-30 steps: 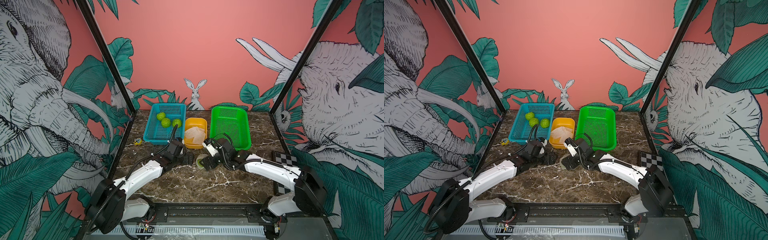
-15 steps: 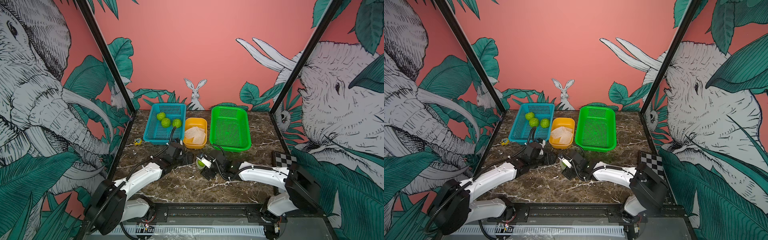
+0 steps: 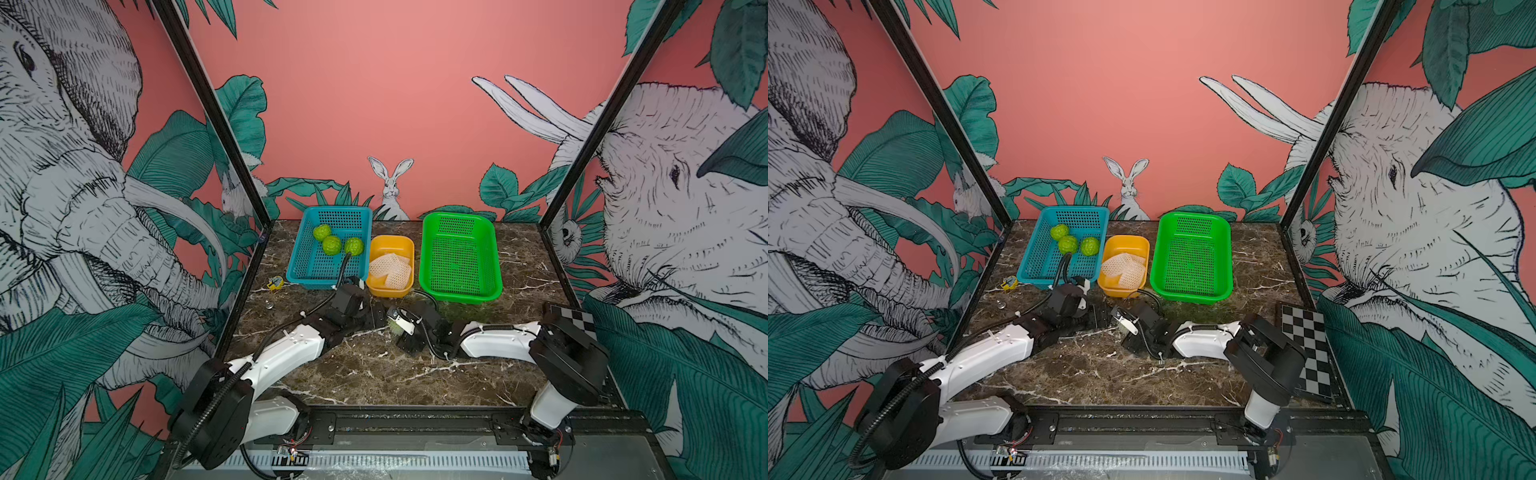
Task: Sleeve custard apples in foam nets
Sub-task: Put on the foam net on the custard apple.
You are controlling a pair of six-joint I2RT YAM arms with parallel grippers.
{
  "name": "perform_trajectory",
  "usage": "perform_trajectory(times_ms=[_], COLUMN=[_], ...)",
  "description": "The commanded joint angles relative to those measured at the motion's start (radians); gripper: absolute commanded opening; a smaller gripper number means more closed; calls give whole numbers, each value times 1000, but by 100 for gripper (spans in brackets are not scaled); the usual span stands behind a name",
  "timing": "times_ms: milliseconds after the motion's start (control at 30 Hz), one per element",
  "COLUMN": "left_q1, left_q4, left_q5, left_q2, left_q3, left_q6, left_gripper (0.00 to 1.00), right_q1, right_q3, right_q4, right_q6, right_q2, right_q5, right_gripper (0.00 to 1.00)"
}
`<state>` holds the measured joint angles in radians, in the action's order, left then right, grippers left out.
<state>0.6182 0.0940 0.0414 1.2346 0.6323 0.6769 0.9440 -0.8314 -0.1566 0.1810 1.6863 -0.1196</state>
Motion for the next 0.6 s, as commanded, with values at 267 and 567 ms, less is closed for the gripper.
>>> perform_trajectory(times_ms=[267, 567], left_q1=[-4, -3], left_q4=[-46, -62], left_q5=[-9, -20], left_q2=[59, 78], left_q3=[-20, -8], left_q6=[7, -4], left_gripper=[92, 93], right_q1=[-93, -140], right_q3=[15, -25], right_q4=[-221, -216], right_q6=[-287, -392], right_q2=[9, 44], right_q5=[288, 290], right_gripper=[99, 99])
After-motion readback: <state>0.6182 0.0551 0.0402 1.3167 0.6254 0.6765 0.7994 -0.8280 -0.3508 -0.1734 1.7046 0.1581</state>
